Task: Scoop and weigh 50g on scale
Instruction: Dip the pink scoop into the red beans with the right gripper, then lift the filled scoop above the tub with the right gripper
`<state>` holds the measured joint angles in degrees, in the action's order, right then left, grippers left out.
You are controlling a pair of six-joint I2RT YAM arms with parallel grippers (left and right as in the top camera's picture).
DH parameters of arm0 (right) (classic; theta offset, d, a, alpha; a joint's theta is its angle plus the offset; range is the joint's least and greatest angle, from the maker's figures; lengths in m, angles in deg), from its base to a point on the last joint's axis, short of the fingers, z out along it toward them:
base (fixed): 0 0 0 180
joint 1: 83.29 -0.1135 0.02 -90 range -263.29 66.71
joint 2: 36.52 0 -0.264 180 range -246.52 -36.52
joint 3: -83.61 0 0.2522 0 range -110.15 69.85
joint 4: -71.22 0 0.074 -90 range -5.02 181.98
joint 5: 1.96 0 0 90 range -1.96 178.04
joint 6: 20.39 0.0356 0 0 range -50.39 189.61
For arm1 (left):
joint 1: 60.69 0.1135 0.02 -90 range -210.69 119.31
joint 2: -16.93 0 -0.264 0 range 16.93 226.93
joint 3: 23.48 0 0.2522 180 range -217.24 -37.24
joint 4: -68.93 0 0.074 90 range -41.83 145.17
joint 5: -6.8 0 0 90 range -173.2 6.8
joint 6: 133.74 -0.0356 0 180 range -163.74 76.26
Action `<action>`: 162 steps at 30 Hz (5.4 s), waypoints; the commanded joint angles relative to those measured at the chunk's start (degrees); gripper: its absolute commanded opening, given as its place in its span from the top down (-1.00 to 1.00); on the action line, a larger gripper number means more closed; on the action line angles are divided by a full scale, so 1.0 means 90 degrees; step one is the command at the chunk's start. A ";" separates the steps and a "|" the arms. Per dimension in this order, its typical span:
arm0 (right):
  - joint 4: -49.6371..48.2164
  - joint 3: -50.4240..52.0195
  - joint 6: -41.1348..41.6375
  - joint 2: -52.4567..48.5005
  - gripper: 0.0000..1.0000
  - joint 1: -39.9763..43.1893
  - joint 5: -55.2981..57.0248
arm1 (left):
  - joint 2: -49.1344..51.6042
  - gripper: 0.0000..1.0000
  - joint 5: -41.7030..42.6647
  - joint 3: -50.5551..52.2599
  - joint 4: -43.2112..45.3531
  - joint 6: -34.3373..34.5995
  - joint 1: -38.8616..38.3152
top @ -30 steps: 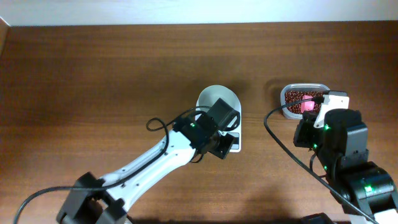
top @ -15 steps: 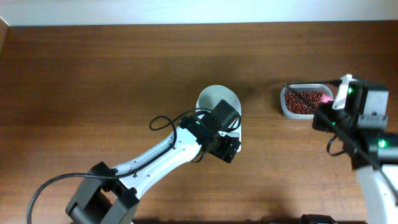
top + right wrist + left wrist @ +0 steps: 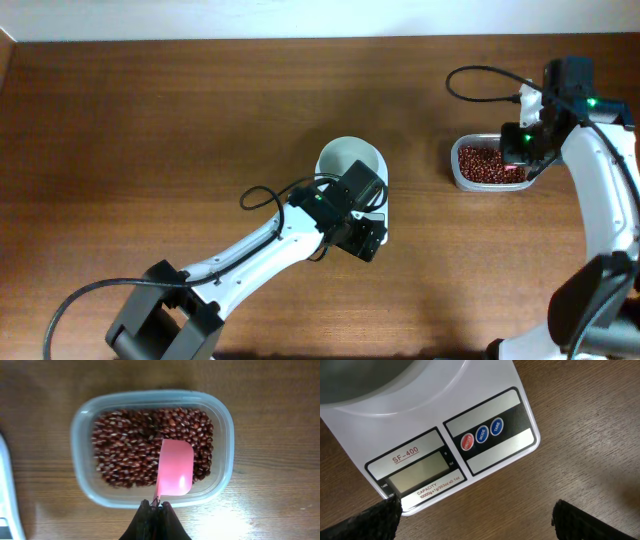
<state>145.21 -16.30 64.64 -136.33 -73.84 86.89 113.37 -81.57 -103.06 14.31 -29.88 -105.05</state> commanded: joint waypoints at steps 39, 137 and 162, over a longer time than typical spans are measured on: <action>-0.0697 0.0699 -0.0423 -0.1061 0.92 0.1620 -0.3832 | 0.0070 -0.98 -0.0017 0.0024 0.0012 -0.0032 -0.0024; -0.0508 0.0692 0.0085 -0.1059 0.92 0.2159 -0.9459 | 0.0070 1.00 -0.0022 0.0024 0.0236 -0.0032 -0.0024; -0.0508 0.0692 0.0085 -0.1059 0.92 0.2110 -0.9318 | 0.1083 1.00 -0.0517 0.0024 0.1209 -0.1171 -0.0024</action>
<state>140.66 -10.40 65.64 -145.35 -54.10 3.09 121.94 -84.30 -103.00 24.74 -38.12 -105.05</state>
